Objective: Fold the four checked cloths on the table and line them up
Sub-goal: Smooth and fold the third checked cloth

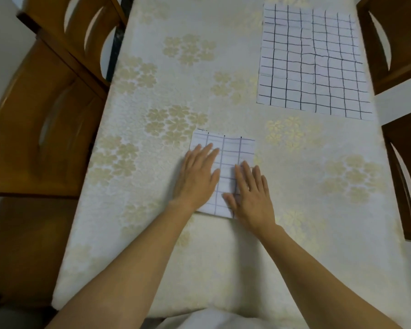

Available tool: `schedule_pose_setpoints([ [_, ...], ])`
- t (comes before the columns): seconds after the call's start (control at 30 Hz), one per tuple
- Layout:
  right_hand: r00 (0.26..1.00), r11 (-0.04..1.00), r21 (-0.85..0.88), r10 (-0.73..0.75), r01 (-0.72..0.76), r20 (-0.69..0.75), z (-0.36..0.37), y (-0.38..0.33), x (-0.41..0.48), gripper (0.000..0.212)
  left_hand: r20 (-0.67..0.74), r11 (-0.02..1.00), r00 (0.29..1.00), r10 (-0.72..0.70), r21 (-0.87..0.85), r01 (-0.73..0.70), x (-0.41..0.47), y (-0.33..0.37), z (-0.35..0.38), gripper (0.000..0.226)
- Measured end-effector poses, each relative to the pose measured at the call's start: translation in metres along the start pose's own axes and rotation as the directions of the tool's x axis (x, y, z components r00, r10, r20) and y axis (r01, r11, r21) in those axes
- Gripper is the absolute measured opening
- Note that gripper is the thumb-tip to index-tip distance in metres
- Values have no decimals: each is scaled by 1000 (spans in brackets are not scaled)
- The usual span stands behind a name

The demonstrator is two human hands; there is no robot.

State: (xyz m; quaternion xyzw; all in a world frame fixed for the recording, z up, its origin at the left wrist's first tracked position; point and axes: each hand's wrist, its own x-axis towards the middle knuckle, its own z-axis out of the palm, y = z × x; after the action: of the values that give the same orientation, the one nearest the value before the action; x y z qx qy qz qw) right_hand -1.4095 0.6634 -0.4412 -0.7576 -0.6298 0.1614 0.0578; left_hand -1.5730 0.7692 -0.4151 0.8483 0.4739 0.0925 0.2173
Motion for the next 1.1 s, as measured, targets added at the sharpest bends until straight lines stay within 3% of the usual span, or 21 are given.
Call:
schedule_pose_setpoints([
  [0.1, 998, 997, -57, 55, -54, 25, 5, 3, -7, 81, 186, 978, 979, 81, 174, -114, 5, 3, 20, 60],
  [0.2, 993, 992, -83, 103, -98, 57, 2, -2, -7, 82, 199, 944, 976, 85, 297, -143, 8, -5, 31, 63],
  [0.47, 988, 990, -32, 136, -134, 75, -2, -2, -8, 83, 218, 948, 968, 124, 263, -181, 11, -10, 25, 62],
  [0.53, 982, 981, 56, 187, -188, 19, -4, 0, -9, 81, 218, 949, 970, 108, 269, -166, 12, -6, 22, 62],
  [0.63, 918, 944, 158, 322, -291, -234, -11, 2, -13, 67, 182, 936, 965, 190, 261, -234, 25, 12, 12, 61],
  [0.7, 862, 906, 181, 420, -382, -283, -17, 1, -14, 59, 260, 888, 909, 325, 248, -388, 47, 29, 5, 60],
  [0.83, 854, 845, 186, 518, -502, -45, -25, -2, -5, 47, 537, 646, 686, 491, 304, -700, 105, 63, -8, 60],
  [0.9, 848, 829, 191, 529, -525, 36, -31, -3, -2, 36, 613, 529, 608, 505, 336, -779, 120, 78, -12, 53],
  [1.03, 871, 859, 144, 481, -491, 98, -38, -1, -4, 33, 677, 498, 605, 420, 385, -777, 131, 90, -13, 47],
  [1.1, 878, 861, 175, 470, -478, 89, -38, 2, -8, 42, 697, 475, 598, 395, 402, -783, 132, 92, -13, 41],
])
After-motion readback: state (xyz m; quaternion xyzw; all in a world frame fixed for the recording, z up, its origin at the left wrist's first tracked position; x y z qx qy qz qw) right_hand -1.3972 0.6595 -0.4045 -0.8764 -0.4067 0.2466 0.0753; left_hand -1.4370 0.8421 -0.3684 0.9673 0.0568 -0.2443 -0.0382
